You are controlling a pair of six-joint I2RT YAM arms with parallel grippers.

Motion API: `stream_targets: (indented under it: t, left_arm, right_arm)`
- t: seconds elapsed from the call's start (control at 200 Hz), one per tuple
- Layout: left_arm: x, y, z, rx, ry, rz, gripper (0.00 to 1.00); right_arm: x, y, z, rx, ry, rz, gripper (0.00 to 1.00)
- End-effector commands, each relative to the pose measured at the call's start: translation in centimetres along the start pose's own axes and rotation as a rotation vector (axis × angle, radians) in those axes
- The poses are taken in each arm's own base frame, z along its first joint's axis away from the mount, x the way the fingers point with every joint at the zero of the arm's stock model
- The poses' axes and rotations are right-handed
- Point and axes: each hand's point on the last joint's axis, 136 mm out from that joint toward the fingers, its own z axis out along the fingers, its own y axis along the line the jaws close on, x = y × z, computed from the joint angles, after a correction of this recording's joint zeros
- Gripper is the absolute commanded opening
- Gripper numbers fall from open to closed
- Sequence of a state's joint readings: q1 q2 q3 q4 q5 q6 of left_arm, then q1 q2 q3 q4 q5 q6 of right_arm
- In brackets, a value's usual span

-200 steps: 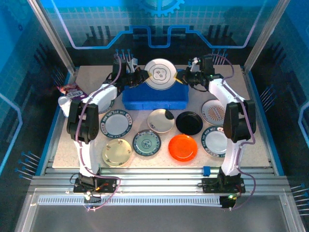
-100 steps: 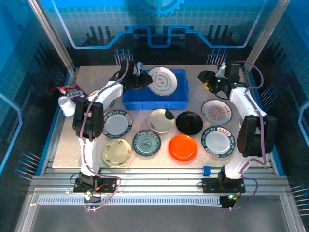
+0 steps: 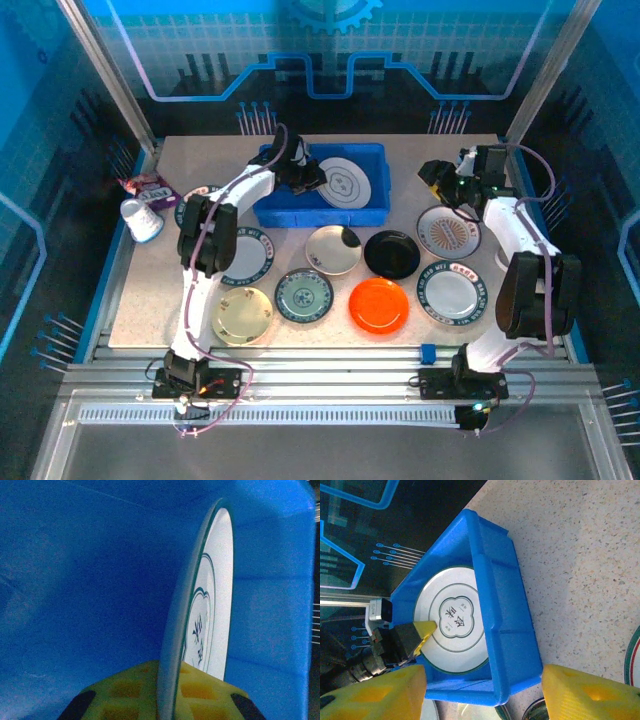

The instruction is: Place the plates into the plastic bin on the countertop

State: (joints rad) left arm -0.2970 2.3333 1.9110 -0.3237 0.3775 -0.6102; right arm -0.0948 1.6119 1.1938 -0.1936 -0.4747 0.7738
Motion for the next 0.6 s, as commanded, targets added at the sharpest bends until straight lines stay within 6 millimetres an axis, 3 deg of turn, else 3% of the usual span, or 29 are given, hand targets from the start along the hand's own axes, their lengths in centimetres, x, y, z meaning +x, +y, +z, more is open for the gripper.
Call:
stream_targets:
  t: [0.0,0.29,0.365,0.49,0.595]
  left_arm:
    - [-1.2,-1.5,-0.4,0.028,-0.016,0.017,0.00]
    - [-0.5,-1.2,1.3,0.018,0.033,0.007,0.00]
    - [-0.5,-1.1,1.5,0.006,0.038,0.011,0.09]
    - [-0.4,-1.0,1.8,-0.003,0.050,0.013,0.35]
    - [-0.5,-1.2,1.7,-0.002,0.048,0.021,0.45]
  right_arm:
    - [-0.4,0.8,-0.6,-0.037,-0.022,-0.022,0.63]
    - [0.7,0.2,0.5,-0.036,0.016,-0.023,0.61]
    - [1.0,0.2,0.8,-0.035,0.026,-0.026,0.61]
    - [1.5,0.6,1.4,-0.037,0.044,-0.036,0.61]
    - [1.9,0.9,1.8,-0.037,0.054,-0.045,0.61]
